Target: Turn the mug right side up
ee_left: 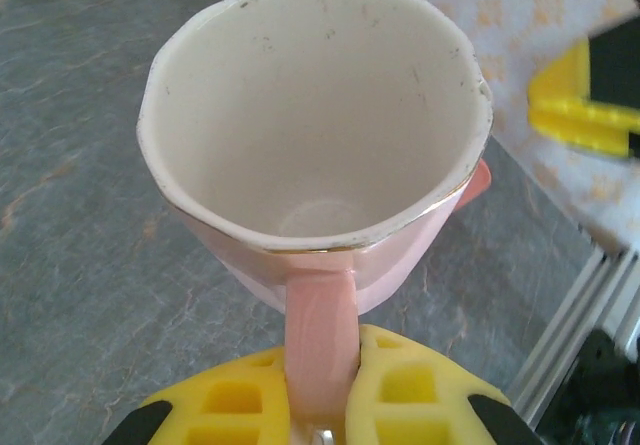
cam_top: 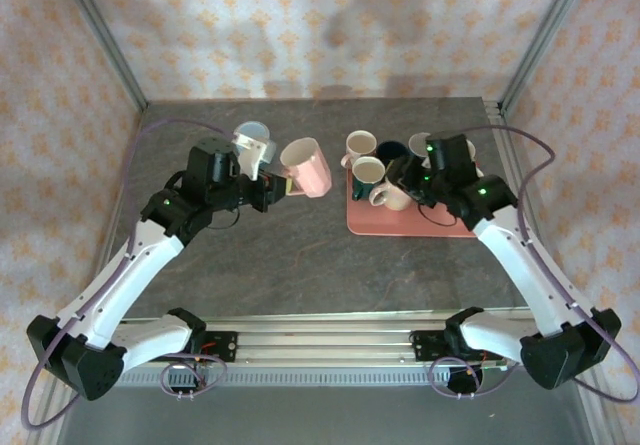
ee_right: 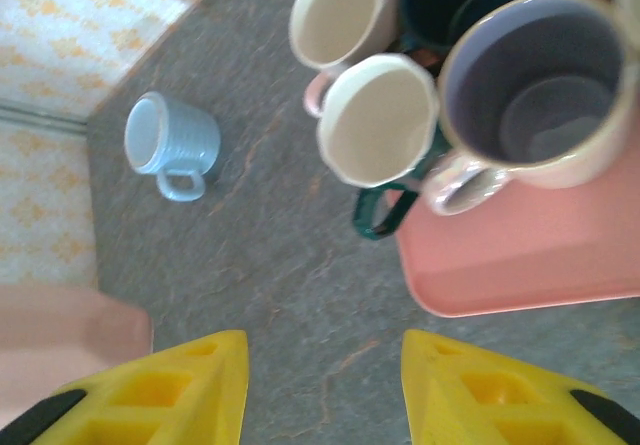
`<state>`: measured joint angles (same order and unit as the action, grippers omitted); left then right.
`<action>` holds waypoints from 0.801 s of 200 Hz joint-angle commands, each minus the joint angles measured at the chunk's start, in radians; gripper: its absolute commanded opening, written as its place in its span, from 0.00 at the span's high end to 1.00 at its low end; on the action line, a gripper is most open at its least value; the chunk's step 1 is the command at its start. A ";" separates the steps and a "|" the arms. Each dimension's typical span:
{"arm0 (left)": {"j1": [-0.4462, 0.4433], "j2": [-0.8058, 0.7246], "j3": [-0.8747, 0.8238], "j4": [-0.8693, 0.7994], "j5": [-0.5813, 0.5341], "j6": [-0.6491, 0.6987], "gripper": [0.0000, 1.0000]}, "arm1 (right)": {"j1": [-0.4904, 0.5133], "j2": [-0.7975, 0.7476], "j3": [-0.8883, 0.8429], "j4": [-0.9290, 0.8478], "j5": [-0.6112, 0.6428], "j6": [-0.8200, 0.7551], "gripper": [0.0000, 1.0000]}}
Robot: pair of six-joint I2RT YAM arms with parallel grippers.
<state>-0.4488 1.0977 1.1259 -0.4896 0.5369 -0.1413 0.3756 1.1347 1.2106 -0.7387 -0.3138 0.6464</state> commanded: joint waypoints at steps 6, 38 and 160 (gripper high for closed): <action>-0.084 -0.017 -0.008 0.139 -0.007 0.164 1.00 | -0.096 -0.019 0.010 -0.146 -0.096 -0.117 0.54; -0.201 0.016 -0.044 0.230 -0.074 0.234 1.00 | -0.205 -0.021 0.012 -0.259 -0.173 -0.193 0.54; -0.442 0.428 0.126 0.461 -0.228 0.390 1.00 | -0.508 -0.089 -0.120 -0.324 -0.216 -0.238 0.51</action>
<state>-0.8715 1.4940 1.1687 -0.2466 0.3546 0.1986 -0.1024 1.0431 1.1137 -1.0512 -0.5030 0.4320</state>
